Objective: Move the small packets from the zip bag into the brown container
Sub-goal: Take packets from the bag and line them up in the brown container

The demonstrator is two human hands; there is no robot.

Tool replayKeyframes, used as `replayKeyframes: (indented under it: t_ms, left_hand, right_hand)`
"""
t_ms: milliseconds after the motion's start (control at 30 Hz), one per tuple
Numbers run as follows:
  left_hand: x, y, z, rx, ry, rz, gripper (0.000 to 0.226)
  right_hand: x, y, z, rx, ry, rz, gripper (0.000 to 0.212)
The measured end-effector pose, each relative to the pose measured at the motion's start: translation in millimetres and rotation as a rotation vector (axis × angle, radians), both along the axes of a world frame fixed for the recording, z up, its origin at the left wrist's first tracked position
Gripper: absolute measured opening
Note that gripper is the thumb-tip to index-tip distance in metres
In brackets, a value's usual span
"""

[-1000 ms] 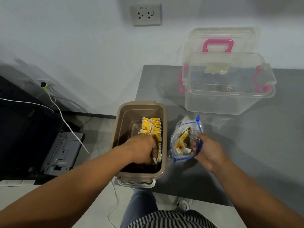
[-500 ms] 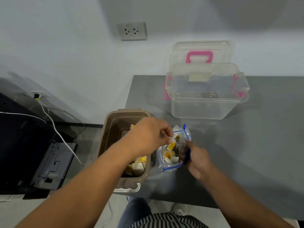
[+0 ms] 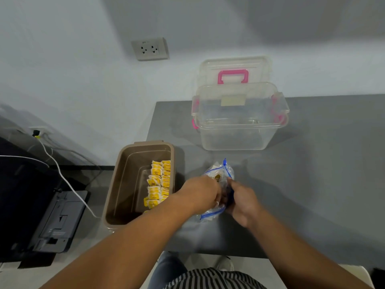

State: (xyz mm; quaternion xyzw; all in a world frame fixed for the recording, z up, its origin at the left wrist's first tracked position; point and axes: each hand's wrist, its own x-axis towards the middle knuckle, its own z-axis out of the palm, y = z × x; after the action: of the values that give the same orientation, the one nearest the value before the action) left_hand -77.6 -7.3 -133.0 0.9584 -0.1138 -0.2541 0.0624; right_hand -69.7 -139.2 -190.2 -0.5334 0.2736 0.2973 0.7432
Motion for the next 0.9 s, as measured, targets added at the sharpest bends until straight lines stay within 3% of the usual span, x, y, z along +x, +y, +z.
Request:
replayKeyframes:
  t_ms: [167, 367, 567, 767, 900]
  left_hand:
    - [3.1, 10.6, 4.1, -0.116, -0.049, 0.096, 0.012]
    - [6.3, 19.8, 6.8, -0.283, -0.157, 0.237, 0.018]
    - [4.1, 16.4, 4.7, -0.381, -0.151, 0.291, 0.021]
    - [0.0, 14.3, 3.9, -0.273, -0.094, 0.214, 0.011]
    - [-4.2, 15.2, 4.3, -0.156, -0.044, 0.107, 0.035]
  right_hand:
    - [-0.5, -2.4, -1.0, 0.04, 0.005, -0.014, 0.032]
    - [-2.2, -1.0, 0.2, 0.088, 0.015, -0.018, 0.032]
    - [-3.8, -0.7, 2.1, 0.078, 0.012, -0.012, 0.03]
    - [-5.4, -0.5, 2.6, 0.051, 0.027, -0.02, 0.031]
    - [-5.2, 0.0, 2.3, 0.026, 0.034, -0.027, 0.033]
